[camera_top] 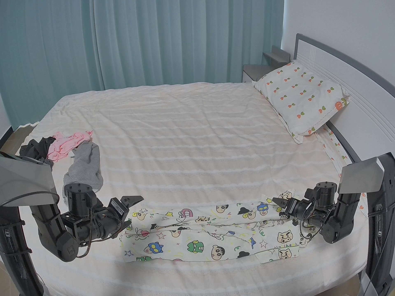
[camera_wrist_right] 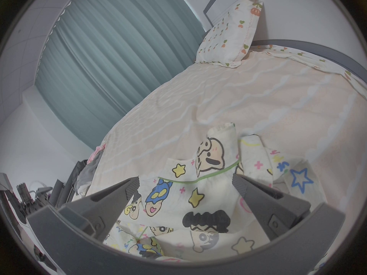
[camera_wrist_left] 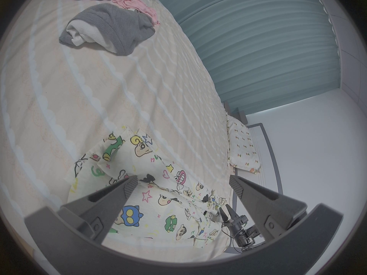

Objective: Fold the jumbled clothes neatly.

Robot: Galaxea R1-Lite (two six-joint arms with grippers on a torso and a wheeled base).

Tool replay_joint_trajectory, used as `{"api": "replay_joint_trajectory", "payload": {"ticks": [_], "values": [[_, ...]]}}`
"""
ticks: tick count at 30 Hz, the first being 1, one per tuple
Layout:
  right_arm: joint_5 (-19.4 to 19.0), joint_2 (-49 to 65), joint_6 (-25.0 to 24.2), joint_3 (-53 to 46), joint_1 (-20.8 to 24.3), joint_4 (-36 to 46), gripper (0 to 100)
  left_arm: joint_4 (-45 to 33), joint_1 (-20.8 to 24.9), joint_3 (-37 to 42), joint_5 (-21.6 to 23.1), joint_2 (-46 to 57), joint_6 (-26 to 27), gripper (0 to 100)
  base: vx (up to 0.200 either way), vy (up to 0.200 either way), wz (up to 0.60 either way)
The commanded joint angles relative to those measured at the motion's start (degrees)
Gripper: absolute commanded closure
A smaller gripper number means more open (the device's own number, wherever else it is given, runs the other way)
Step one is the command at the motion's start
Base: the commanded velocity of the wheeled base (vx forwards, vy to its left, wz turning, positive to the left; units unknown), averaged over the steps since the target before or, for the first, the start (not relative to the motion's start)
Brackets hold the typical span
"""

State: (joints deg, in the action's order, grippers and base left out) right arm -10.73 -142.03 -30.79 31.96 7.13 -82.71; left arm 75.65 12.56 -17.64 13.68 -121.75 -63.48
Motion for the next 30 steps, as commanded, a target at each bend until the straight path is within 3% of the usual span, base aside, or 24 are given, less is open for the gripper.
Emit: {"api": "replay_joint_trajectory", "payload": {"ticks": [1, 4, 7, 9, 13, 19, 30], "values": [[-0.08, 3.78, -3.4, -3.4, 1.75, -2.54, 0, 0.11, 0.1, 0.06, -0.41, -0.07, 0.02, 0, 0.0, 0.0, 0.0], [0.01, 7.56, -8.49, -7.62, 7.63, -5.7, 0, 0.11, 0.28, 0.06, -0.41, 0.02, 1.6, 0, 0.0, 0.0, 0.0], [0.27, 8.0, -9.72, -9.38, 10.97, -6.94, 0, 0.02, 0.28, 0.15, -0.41, 0.11, 2.3, 0, 0.0, 0.0, 0.0], [2.73, 7.56, -10.6, -10.43, 15.02, -6.94, 0, 0.02, 0.28, 0.33, -0.32, 0.02, 2.39, 0, 0.0, 0.0, 0.0], [4.4, 7.47, -12.36, -10.52, 16.69, -6.94, 0, 0.11, 0.8, 0.5, -0.05, 0.02, 2.39, 0, 0.0, 0.0, 0.0], [4.66, 7.47, -12.45, -10.69, 17.13, -6.94, 0, 0.02, 0.89, 1.12, 0.3, 0.37, 2.22, 0, -0.2, 0.0, 0.0], [4.75, 7.3, -12.19, -10.78, 17.13, -6.94, 0, 0.81, 0.8, 0.59, 1.7, 0.37, 2.13, 0, 0.0, 0.0, 0.0]]}}
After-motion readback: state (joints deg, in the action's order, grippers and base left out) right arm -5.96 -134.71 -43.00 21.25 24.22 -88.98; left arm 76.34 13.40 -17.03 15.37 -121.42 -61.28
